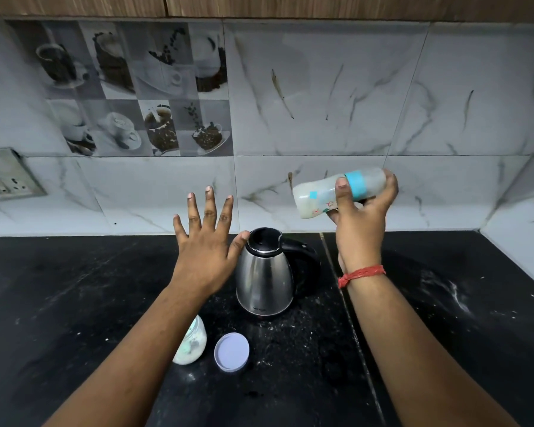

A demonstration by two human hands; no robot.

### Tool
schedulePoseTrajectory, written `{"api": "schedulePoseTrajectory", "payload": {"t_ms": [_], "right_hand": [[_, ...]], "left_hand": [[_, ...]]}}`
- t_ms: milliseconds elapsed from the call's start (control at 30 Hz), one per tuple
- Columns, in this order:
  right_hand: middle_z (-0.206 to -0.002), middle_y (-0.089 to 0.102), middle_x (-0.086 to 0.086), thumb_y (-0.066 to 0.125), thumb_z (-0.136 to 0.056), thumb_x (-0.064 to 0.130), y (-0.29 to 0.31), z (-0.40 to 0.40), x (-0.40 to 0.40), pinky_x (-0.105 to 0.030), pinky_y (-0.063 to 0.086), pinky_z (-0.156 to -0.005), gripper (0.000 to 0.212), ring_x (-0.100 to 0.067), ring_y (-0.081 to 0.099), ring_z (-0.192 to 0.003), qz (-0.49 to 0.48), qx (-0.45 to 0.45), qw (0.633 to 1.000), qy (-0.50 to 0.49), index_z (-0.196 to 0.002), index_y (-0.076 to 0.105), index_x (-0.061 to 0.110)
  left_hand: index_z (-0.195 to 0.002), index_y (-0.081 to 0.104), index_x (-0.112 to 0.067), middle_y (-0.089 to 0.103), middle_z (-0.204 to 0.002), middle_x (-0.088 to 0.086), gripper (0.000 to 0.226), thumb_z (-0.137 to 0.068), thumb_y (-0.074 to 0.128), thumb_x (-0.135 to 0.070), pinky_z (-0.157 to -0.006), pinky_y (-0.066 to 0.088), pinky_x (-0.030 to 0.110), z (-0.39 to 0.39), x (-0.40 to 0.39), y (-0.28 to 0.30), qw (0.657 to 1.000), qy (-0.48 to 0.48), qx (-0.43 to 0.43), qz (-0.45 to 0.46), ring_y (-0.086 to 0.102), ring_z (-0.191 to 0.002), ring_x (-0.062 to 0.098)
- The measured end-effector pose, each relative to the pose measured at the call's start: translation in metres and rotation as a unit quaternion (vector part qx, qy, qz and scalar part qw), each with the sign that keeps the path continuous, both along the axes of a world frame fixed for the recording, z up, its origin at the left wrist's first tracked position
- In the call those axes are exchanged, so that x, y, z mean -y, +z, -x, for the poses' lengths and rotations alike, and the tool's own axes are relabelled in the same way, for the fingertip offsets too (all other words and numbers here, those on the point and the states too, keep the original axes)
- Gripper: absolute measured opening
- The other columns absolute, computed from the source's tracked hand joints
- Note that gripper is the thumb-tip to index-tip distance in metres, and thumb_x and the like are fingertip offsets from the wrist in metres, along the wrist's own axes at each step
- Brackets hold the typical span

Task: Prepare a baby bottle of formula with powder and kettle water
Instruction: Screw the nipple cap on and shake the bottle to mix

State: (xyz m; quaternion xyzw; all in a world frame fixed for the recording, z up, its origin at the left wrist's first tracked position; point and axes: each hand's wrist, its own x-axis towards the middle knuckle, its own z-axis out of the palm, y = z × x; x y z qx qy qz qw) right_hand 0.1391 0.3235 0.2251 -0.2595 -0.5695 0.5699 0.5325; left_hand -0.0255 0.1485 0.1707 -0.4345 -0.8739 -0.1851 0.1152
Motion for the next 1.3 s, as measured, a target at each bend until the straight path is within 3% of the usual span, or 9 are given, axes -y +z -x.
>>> {"api": "schedulePoseTrajectory", "payload": {"t_ms": [267, 367, 500, 633, 767, 900, 1033, 1167, 1300], "right_hand": [[-0.118, 0.059, 0.004, 0.071, -0.094, 0.024, -0.001, -0.001, -0.005, -0.039, 0.063, -0.077, 0.067, -0.010, 0.073, -0.095, -0.005, 0.014, 1.000, 0.011, -0.146, 0.030, 0.034], [-0.117, 0.062, -0.001, 0.079, -0.086, 0.032, -0.005, 0.002, 0.000, -0.049, 0.062, -0.084, 0.071, -0.022, 0.071, -0.102, -0.069, 0.164, 0.979, 0.096, -0.141, 0.037, 0.047], [-0.116, 0.060, 0.006, 0.072, -0.094, 0.023, -0.006, -0.002, -0.007, -0.047, 0.063, -0.081, 0.064, -0.009, 0.072, -0.093, -0.011, 0.021, 1.000, -0.002, -0.143, 0.032, 0.034], [-0.113, 0.062, 0.003, 0.078, -0.087, 0.029, -0.010, 0.000, -0.001, -0.046, 0.062, -0.086, 0.067, -0.016, 0.069, -0.097, -0.082, 0.191, 0.973, 0.104, -0.138, 0.038, 0.049], [-0.116, 0.059, 0.003, 0.072, -0.093, 0.021, -0.007, -0.001, -0.006, -0.042, 0.064, -0.078, 0.063, -0.009, 0.071, -0.095, -0.004, 0.010, 1.000, 0.008, -0.139, 0.032, 0.039], [-0.118, 0.062, -0.004, 0.078, -0.088, 0.026, -0.007, 0.003, 0.000, -0.049, 0.063, -0.083, 0.068, -0.024, 0.071, -0.102, -0.056, 0.152, 0.982, 0.096, -0.139, 0.038, 0.046], [-0.119, 0.060, 0.002, 0.071, -0.094, 0.024, -0.002, 0.000, -0.008, -0.045, 0.063, -0.079, 0.063, -0.010, 0.072, -0.094, -0.001, 0.002, 1.000, 0.002, -0.141, 0.031, 0.035], [-0.119, 0.063, -0.002, 0.078, -0.087, 0.031, -0.006, 0.003, -0.001, -0.045, 0.062, -0.084, 0.067, -0.017, 0.071, -0.098, -0.072, 0.175, 0.977, 0.098, -0.139, 0.038, 0.048], [-0.118, 0.060, -0.003, 0.072, -0.094, 0.023, -0.008, 0.003, -0.006, -0.041, 0.064, -0.075, 0.062, -0.012, 0.072, -0.092, -0.016, 0.047, 0.998, 0.033, -0.139, 0.033, 0.038]], "left_hand": [[-0.159, -0.017, -0.038, -0.028, -0.169, 0.002, 0.081, -0.089, -0.011, -0.078, -0.124, -0.006, 0.065, 0.000, -0.003, -0.001, 1.000, -0.004, 0.000, 0.005, -0.031, -0.154, 0.031], [-0.159, -0.016, -0.038, -0.028, -0.169, 0.002, 0.080, -0.090, -0.010, -0.078, -0.124, -0.005, 0.065, 0.001, -0.004, 0.000, 1.000, -0.008, -0.004, 0.005, -0.031, -0.154, 0.030], [-0.161, -0.012, -0.037, -0.028, -0.169, 0.001, 0.084, -0.088, -0.013, -0.080, -0.124, -0.006, 0.065, 0.002, -0.003, 0.001, 1.000, -0.006, 0.007, -0.004, -0.031, -0.154, 0.030], [-0.160, -0.013, -0.038, -0.028, -0.169, 0.001, 0.084, -0.087, -0.014, -0.080, -0.124, -0.006, 0.065, 0.001, -0.002, 0.000, 1.000, -0.007, 0.002, 0.003, -0.031, -0.154, 0.030], [-0.160, -0.014, -0.038, -0.029, -0.168, 0.001, 0.083, -0.088, -0.013, -0.079, -0.124, -0.007, 0.064, 0.001, -0.003, 0.000, 1.000, -0.008, 0.004, 0.003, -0.032, -0.153, 0.030], [-0.161, -0.013, -0.037, -0.028, -0.169, 0.001, 0.082, -0.090, -0.010, -0.079, -0.124, -0.007, 0.064, 0.003, -0.002, 0.000, 1.000, -0.013, -0.004, 0.000, -0.031, -0.154, 0.030], [-0.159, -0.017, -0.039, -0.030, -0.168, 0.001, 0.081, -0.089, -0.012, -0.079, -0.124, -0.008, 0.064, 0.003, -0.003, 0.000, 1.000, -0.009, -0.001, -0.001, -0.032, -0.153, 0.030], [-0.159, -0.016, -0.039, -0.029, -0.168, 0.001, 0.081, -0.089, -0.011, -0.079, -0.124, -0.007, 0.064, 0.004, -0.002, 0.000, 1.000, -0.008, 0.001, -0.003, -0.032, -0.153, 0.030], [-0.160, -0.015, -0.037, -0.029, -0.169, 0.002, 0.082, -0.089, -0.011, -0.078, -0.124, -0.006, 0.065, 0.003, -0.003, 0.000, 1.000, -0.005, 0.002, 0.002, -0.031, -0.153, 0.030]]}}
